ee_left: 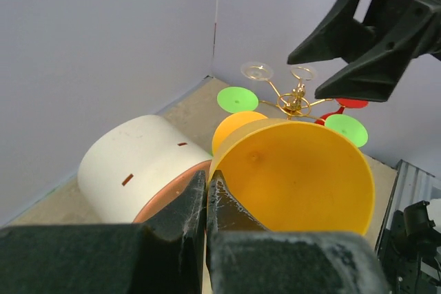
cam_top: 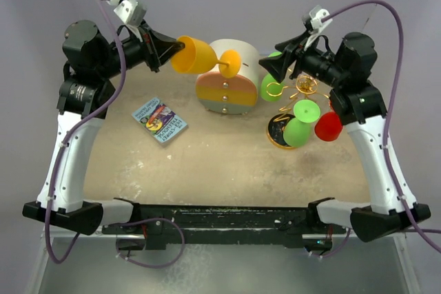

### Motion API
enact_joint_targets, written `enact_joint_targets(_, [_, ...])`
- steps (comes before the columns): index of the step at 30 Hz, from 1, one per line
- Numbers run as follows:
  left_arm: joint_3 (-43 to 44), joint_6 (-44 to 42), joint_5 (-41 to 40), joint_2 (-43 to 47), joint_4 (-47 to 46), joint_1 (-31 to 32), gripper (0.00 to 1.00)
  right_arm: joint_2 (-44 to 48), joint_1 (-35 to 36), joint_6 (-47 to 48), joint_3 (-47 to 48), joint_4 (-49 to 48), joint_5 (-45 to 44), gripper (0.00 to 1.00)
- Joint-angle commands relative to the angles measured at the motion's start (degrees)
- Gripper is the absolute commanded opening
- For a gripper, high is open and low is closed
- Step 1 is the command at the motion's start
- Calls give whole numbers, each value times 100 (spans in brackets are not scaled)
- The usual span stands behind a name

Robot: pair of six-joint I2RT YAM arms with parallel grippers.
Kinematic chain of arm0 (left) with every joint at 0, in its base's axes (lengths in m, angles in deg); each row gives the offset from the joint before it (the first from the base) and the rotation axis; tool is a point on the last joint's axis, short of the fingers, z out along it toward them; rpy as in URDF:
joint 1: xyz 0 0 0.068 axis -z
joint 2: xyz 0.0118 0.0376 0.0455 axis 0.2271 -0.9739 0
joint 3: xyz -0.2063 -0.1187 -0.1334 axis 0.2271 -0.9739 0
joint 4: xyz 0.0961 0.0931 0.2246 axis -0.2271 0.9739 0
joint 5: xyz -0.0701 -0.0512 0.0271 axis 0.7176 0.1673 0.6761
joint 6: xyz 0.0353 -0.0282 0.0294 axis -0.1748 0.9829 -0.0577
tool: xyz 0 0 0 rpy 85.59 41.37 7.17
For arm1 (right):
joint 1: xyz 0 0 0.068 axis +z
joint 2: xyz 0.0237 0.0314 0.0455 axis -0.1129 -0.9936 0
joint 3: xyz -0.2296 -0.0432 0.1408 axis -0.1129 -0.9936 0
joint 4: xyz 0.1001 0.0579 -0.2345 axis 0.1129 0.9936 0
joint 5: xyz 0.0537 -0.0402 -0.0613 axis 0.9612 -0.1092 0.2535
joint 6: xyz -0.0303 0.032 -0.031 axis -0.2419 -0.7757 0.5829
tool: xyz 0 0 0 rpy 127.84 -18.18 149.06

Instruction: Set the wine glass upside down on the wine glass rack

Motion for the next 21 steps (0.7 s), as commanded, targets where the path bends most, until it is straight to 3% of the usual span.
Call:
enact_joint_targets(1, [0, 70, 51, 39, -411, 143, 0, -127, 99, -1269, -33, -1039, 569, 71])
enact_joint_targets(11, [51, -424, -31, -55, -290, 391, 0, -422, 413, -1737, -418, -1339, 724, 68])
enact_joint_targets(21, [-26, -777, 42, -30, -291, 462, 0, -678, 686, -2102, -514, -1361, 558, 51])
